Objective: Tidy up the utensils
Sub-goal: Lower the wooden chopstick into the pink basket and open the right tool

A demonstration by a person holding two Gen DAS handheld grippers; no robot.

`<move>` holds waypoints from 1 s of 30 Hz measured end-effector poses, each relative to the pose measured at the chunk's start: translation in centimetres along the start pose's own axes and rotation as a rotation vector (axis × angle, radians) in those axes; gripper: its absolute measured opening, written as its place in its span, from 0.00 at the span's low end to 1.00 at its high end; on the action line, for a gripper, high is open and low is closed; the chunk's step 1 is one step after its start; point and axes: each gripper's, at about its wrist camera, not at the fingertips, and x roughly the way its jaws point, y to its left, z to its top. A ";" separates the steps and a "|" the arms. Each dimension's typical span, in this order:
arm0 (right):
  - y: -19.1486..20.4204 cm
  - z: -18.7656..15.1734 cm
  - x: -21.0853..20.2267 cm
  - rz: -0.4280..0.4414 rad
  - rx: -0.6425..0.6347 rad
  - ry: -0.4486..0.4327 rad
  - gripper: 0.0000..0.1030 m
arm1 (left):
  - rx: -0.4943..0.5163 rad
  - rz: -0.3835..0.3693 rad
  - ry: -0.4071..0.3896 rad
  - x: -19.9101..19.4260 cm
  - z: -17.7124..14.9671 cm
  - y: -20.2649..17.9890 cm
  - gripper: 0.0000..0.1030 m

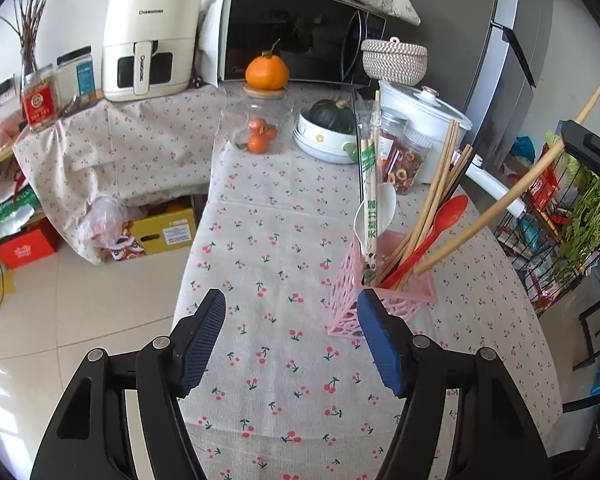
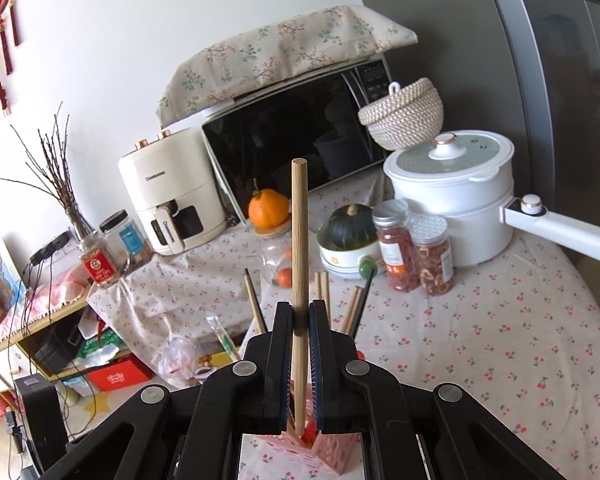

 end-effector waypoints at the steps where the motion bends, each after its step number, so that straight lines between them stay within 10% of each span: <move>1: 0.3 -0.1 0.6 -0.003 -0.009 0.001 0.05 | -0.002 -0.012 0.016 0.2 -0.2 0.2 0.69; 17: 2.5 -2.8 9.7 -0.045 -0.089 0.126 0.11 | 0.001 -0.081 0.111 1.0 -0.2 0.7 0.69; 25: 2.3 -1.9 4.8 -0.057 -0.104 0.072 0.70 | 0.027 -0.076 0.083 -1.4 -0.2 -0.9 0.82; 30: 1.5 -1.4 0.5 -0.157 -0.105 0.041 0.84 | 0.040 -0.051 0.070 -3.6 -0.8 -2.6 0.92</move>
